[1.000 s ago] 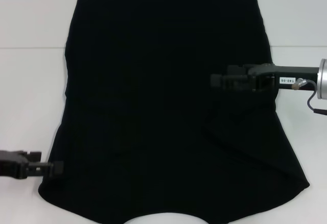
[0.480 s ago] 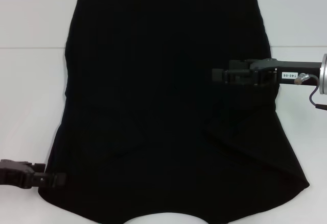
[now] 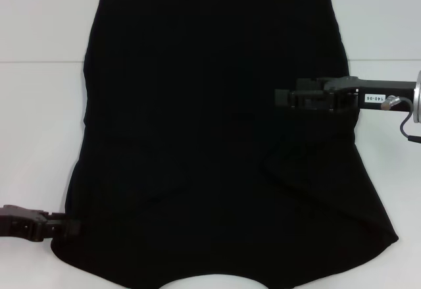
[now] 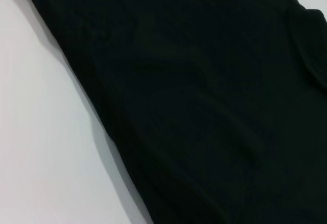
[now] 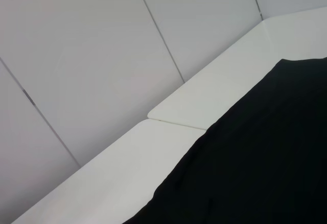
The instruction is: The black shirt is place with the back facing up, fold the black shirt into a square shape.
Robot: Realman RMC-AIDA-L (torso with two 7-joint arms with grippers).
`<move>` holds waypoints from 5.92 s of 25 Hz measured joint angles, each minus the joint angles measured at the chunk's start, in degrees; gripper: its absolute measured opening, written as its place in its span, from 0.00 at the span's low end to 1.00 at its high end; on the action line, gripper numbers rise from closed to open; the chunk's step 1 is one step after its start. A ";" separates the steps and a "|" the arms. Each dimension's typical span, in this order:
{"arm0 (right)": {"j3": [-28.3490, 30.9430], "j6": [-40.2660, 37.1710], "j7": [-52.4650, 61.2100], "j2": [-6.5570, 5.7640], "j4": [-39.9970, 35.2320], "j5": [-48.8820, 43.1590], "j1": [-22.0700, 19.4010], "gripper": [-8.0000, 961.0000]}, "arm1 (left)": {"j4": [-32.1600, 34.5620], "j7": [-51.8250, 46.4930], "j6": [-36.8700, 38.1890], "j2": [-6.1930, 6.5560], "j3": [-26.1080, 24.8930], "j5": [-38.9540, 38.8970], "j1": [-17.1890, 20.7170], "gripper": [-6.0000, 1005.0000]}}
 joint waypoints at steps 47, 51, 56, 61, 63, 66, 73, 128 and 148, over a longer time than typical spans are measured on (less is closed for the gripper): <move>1.25 -12.51 25.82 -10.44 7.80 -20.52 -10.36 0.96 | -2.90 2.23 -0.76 0.47 -5.55 -1.99 0.41 0.04; 1.34 -11.22 25.66 -10.05 8.57 -20.74 -9.83 0.93 | -2.90 2.67 -0.76 0.48 -5.56 -2.00 0.52 0.04; 1.61 -11.03 25.05 -9.43 8.65 -20.69 -8.81 0.87 | -2.90 2.82 -0.76 0.48 -5.56 -2.00 0.49 0.04; 1.12 -9.76 25.61 -8.99 8.88 -21.20 -8.35 0.82 | -2.90 2.88 -0.79 0.48 -5.55 -2.01 0.37 0.04; 1.28 -9.13 26.06 -8.99 8.92 -21.28 -8.59 0.81 | -2.90 2.89 -0.81 0.48 -5.55 -2.02 0.36 0.04; 1.76 -8.76 26.46 -9.13 8.91 -21.32 -9.14 0.75 | -2.90 2.90 -0.83 0.48 -5.55 -2.02 0.36 0.04; 2.22 -8.46 26.18 -9.23 8.93 -21.34 -9.52 0.32 | -2.90 2.90 -0.85 0.48 -5.55 -2.03 0.36 0.04; 25.11 -1.47 7.58 -7.77 6.94 -21.09 -4.83 0.04 | -20.48 1.52 -7.03 6.97 -16.16 -7.88 -15.79 0.05; 17.88 31.53 10.39 -8.05 15.98 -20.81 13.51 0.04 | -30.64 7.00 -46.74 6.40 -14.65 -13.28 -30.56 0.05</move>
